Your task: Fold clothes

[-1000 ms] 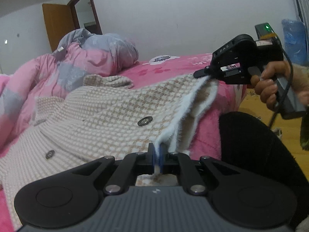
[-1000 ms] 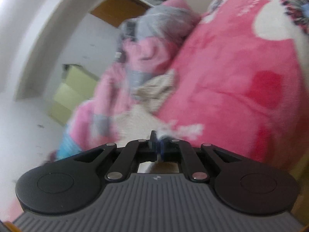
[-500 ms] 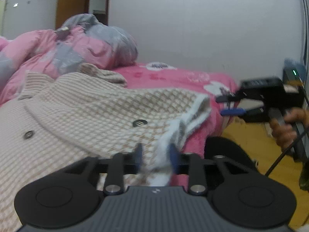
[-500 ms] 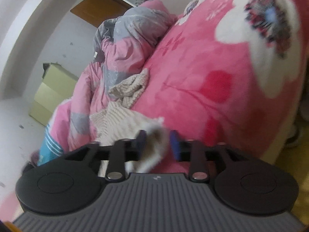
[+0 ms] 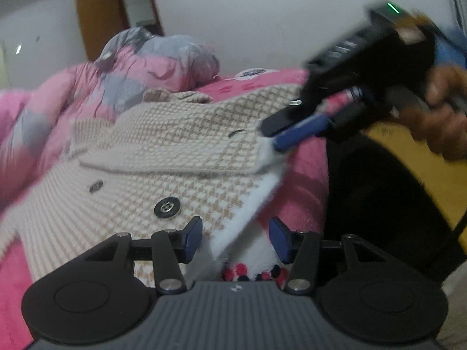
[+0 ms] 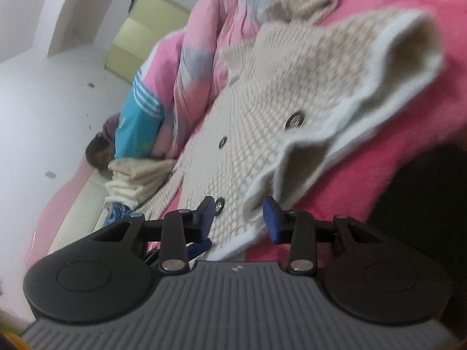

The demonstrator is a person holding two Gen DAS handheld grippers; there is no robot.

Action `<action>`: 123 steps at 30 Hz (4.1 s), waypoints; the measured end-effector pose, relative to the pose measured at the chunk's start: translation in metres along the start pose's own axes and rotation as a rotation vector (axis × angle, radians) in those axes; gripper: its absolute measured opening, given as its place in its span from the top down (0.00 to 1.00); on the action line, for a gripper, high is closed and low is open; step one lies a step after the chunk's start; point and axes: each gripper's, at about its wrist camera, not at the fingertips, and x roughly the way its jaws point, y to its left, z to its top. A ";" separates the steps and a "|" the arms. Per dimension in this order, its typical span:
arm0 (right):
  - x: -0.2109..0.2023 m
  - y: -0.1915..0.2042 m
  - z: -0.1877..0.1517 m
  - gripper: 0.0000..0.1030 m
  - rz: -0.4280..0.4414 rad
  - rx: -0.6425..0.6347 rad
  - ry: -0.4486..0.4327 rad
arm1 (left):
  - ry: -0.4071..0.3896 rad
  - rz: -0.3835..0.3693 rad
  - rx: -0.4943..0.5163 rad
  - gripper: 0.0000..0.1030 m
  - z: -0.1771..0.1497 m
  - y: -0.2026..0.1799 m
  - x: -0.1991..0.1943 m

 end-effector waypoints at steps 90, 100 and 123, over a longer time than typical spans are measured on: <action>0.057 0.009 -0.027 0.97 -0.064 -0.236 -0.005 | -0.061 0.137 -0.198 0.62 -0.030 0.040 -0.024; 0.050 0.011 -0.032 0.97 -0.071 -0.270 -0.010 | -0.081 0.037 -0.429 0.57 -0.036 0.068 -0.057; 0.032 0.030 -0.032 0.84 -0.191 -0.408 -0.055 | -0.042 0.184 -0.175 0.59 -0.017 0.028 0.012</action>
